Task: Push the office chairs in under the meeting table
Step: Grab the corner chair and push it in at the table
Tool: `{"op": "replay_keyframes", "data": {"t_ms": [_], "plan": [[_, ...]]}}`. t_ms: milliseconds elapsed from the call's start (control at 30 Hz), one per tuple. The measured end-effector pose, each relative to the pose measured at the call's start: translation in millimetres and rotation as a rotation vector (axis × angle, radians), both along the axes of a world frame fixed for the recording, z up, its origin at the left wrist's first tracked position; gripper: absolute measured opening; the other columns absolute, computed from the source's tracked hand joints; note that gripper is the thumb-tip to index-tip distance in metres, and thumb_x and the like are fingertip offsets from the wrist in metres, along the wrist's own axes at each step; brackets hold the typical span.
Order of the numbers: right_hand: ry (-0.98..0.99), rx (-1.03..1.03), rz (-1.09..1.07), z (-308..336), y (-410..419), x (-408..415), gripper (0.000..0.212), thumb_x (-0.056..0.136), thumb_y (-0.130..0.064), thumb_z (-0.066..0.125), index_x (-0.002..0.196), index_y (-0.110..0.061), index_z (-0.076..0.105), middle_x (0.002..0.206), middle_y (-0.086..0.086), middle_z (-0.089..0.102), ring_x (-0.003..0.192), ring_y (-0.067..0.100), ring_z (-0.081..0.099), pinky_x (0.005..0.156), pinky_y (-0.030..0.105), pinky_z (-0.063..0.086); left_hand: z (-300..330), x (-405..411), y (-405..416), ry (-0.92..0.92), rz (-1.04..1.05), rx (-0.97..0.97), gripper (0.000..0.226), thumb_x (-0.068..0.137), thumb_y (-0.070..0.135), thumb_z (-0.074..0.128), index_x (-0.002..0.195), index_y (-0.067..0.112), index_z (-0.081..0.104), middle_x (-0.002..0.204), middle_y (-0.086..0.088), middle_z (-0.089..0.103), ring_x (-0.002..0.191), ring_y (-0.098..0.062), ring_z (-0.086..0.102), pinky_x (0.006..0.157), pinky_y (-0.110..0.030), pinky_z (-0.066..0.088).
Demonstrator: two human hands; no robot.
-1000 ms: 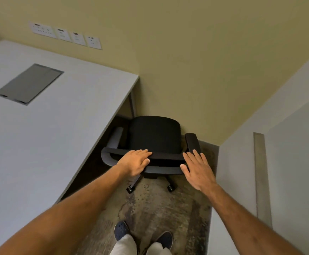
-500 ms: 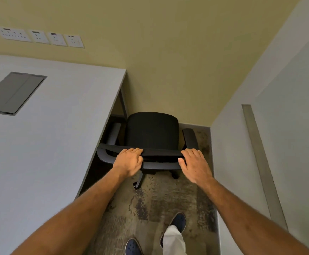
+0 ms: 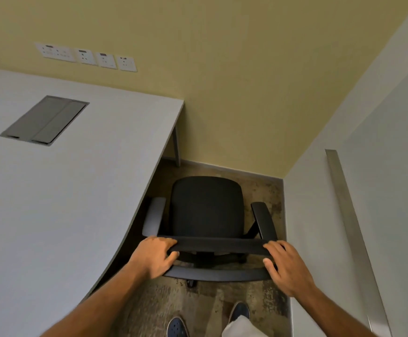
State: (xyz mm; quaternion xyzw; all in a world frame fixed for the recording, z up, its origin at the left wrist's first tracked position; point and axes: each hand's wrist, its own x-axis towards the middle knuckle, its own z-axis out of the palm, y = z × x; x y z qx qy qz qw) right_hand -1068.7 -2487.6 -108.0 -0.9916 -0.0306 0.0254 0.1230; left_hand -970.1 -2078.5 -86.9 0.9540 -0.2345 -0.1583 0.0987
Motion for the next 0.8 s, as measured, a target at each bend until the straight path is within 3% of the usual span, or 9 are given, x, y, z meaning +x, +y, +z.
{"op": "replay_keyframes", "data": {"t_ms": [167,267,567,800], "plan": [[0.025,-0.021,0.128,7.7,-32.8,17.6,0.058,0.096,-0.050,0.034,0.132,-0.015,0.065,0.133,0.003,0.064,0.125,0.027,0.054,0.107,0.046,0.046,-9.4,-35.9,-14.2,0.036,0.156,-0.042,0.062,0.092,0.062,0.029,0.136,0.030,0.058,0.130,0.007,0.066,0.115,-0.012,0.061,0.097,-0.034,0.047],[0.022,-0.014,0.202,9.7,-59.0,44.3,0.056,0.097,-0.048,0.036,0.131,-0.015,0.065,0.132,0.005,0.065,0.125,0.028,0.054,0.107,0.047,0.045,-12.8,-47.4,-39.0,0.029,0.231,-0.071,0.060,0.091,0.064,0.028,0.129,0.032,0.061,0.122,0.008,0.069,0.107,-0.011,0.063,0.091,-0.033,0.048],[0.109,-0.083,0.406,12.5,-115.7,149.8,0.062,0.100,-0.061,0.025,0.144,-0.028,0.053,0.150,-0.003,0.051,0.147,0.026,0.031,0.120,0.053,0.021,-22.6,-52.7,-107.9,-0.001,0.475,-0.066,0.062,0.092,0.064,0.029,0.137,0.033,0.058,0.134,0.013,0.064,0.119,-0.010,0.060,0.096,-0.032,0.046],[0.120,-0.116,0.535,20.5,-112.4,242.8,0.061,0.099,-0.058,0.020,0.144,-0.030,0.052,0.149,-0.006,0.052,0.147,0.023,0.028,0.121,0.048,0.016,-18.3,-24.3,-133.4,-0.056,0.617,-0.059,0.060,0.090,0.062,0.032,0.131,0.031,0.063,0.123,0.010,0.070,0.107,-0.015,0.066,0.086,-0.033,0.049]]}}
